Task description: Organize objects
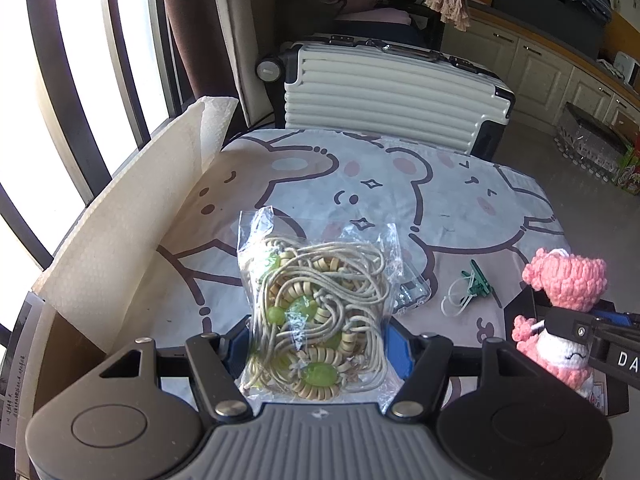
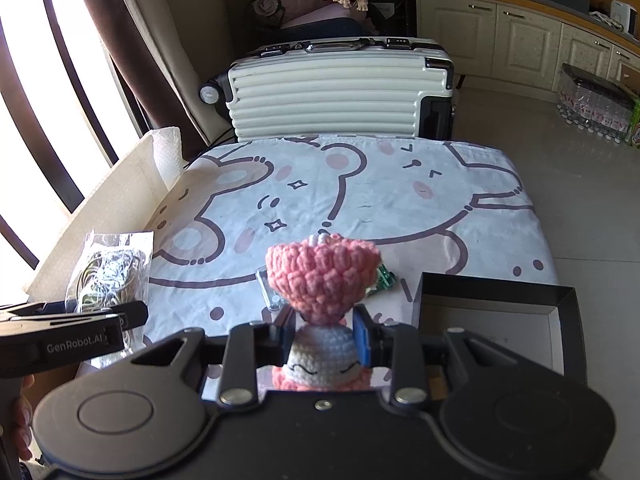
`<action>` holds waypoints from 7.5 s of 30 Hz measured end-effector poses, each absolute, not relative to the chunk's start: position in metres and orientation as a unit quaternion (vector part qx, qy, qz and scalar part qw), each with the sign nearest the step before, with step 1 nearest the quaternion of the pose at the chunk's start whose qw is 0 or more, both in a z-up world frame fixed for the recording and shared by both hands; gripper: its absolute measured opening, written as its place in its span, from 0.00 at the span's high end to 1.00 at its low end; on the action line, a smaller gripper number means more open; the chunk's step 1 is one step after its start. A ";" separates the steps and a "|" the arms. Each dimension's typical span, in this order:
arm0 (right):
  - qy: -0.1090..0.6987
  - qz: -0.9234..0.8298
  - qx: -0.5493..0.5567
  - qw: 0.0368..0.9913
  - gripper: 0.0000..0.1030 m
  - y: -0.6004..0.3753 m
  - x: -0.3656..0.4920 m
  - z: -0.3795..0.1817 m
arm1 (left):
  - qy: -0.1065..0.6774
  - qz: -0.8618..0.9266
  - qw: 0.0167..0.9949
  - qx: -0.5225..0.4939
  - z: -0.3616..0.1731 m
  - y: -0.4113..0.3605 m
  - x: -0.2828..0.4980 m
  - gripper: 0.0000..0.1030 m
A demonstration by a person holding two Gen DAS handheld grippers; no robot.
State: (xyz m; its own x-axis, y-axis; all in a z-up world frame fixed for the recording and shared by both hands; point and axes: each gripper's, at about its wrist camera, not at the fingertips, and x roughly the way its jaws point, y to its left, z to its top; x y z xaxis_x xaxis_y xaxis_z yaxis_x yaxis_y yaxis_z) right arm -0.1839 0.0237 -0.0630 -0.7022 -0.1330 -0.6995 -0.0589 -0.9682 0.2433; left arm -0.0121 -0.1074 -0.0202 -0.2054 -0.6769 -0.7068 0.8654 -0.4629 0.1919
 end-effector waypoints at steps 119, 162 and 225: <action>-0.108 -0.870 0.473 -0.090 0.70 0.187 -0.224 -0.187 | 0.144 -0.801 0.344 0.469 -0.196 -0.116 -0.237 0.19; -0.169 -0.841 0.493 -0.147 0.85 0.211 -0.217 -0.188 | 0.120 -0.818 0.332 0.454 -0.164 -0.100 -0.230 0.20; -0.162 -0.878 0.346 -0.289 0.28 0.172 -0.093 -0.079 | 0.054 -0.856 0.343 0.383 -0.061 -0.006 -0.152 0.02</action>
State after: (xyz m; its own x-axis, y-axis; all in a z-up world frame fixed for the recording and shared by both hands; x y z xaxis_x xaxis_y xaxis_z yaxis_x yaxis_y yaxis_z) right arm -0.0929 0.1716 -0.0790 -0.5946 0.3952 -0.7001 -0.6186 -0.7812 0.0844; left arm -0.1518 -0.0059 -0.0607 -0.4719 -0.5460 -0.6922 0.6280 -0.7593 0.1708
